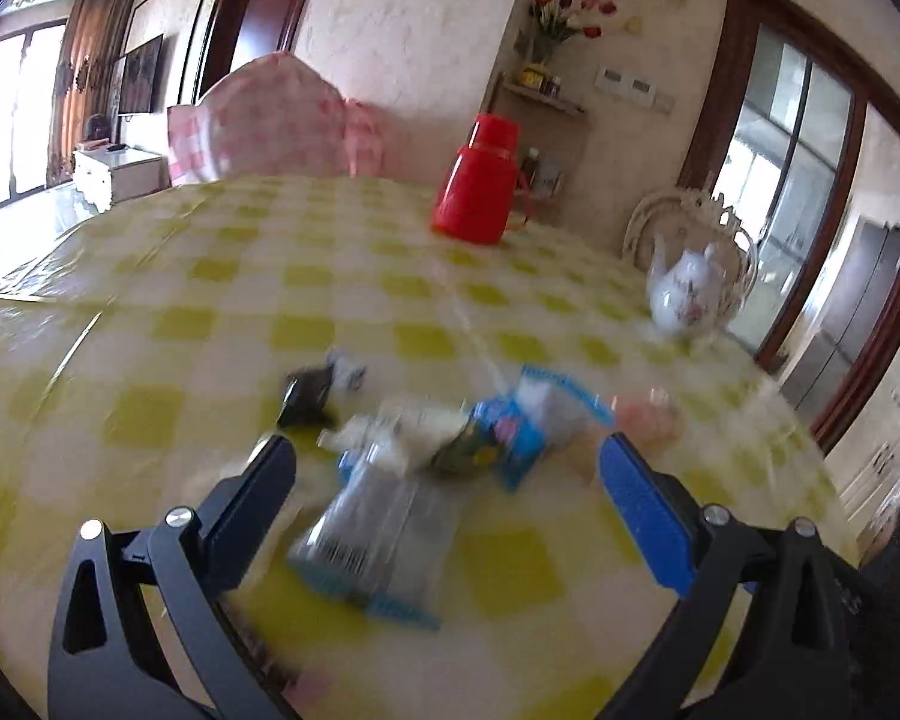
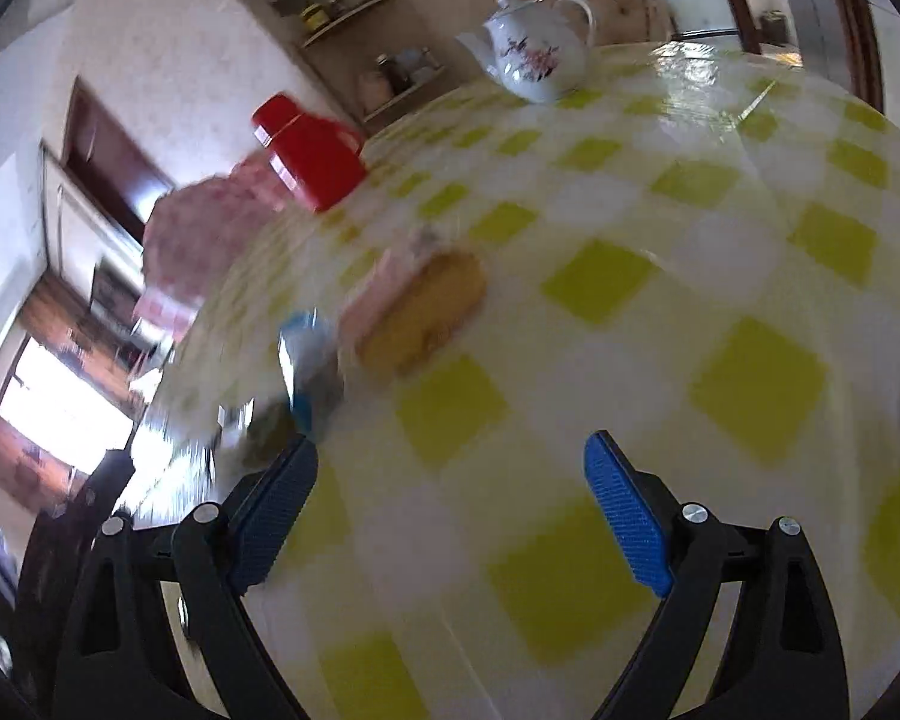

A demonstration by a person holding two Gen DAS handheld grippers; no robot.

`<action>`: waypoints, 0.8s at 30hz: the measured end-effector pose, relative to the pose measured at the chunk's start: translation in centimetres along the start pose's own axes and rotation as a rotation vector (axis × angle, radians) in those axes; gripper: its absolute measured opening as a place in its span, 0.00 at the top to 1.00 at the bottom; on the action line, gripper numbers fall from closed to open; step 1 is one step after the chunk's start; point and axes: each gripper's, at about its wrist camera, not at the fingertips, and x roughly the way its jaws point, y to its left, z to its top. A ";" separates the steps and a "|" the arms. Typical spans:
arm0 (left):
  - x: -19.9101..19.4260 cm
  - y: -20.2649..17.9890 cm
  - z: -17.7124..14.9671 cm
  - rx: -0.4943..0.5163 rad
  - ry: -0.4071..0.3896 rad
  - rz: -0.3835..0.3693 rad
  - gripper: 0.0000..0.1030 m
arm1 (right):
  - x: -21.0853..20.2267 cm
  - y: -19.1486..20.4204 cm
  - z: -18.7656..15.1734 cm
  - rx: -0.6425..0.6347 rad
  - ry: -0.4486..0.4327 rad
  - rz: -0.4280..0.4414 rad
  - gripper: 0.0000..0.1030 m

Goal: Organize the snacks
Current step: 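Grasp the red-printed bread pack with the right tool while the left tool moves to the pink bar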

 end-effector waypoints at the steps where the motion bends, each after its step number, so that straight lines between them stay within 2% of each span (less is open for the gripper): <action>1: 0.7 0.1 0.7 -0.010 -0.023 -0.009 0.02 | 1.0 0.4 0.9 0.038 -0.008 -0.006 0.15; 5: 2.0 1.2 1.8 -0.002 -0.116 0.017 0.02 | 4.4 1.3 3.3 0.177 -0.026 -0.006 0.15; 8: 2.9 2.4 1.9 0.008 -0.078 0.067 0.02 | 6.8 2.8 4.8 0.183 -0.043 -0.088 0.15; 11: 2.8 3.8 1.9 -0.047 -0.078 0.064 0.02 | 8.4 4.2 5.4 0.175 -0.058 -0.163 0.15; 14: 2.8 3.9 2.1 -0.038 -0.067 0.054 0.02 | 10.8 5.6 6.0 0.142 -0.050 -0.252 0.15; 16: 2.6 3.7 2.2 -0.019 -0.074 0.053 0.02 | 12.1 6.0 6.3 0.152 -0.034 -0.262 0.15; 18: 2.6 3.8 2.3 -0.014 -0.061 0.042 0.02 | 13.3 6.4 6.4 0.105 -0.009 -0.326 0.15; 19: 2.7 3.9 2.2 -0.018 -0.051 0.039 0.02 | 13.9 6.7 6.3 0.032 0.012 -0.374 0.15; 22: 3.1 4.6 2.1 -0.050 -0.016 0.028 0.02 | 13.1 6.2 6.5 -0.114 0.027 -0.384 0.15; 24: 3.3 4.8 2.0 -0.063 -0.004 0.027 0.02 | 11.7 4.8 6.6 -0.142 0.037 -0.384 0.14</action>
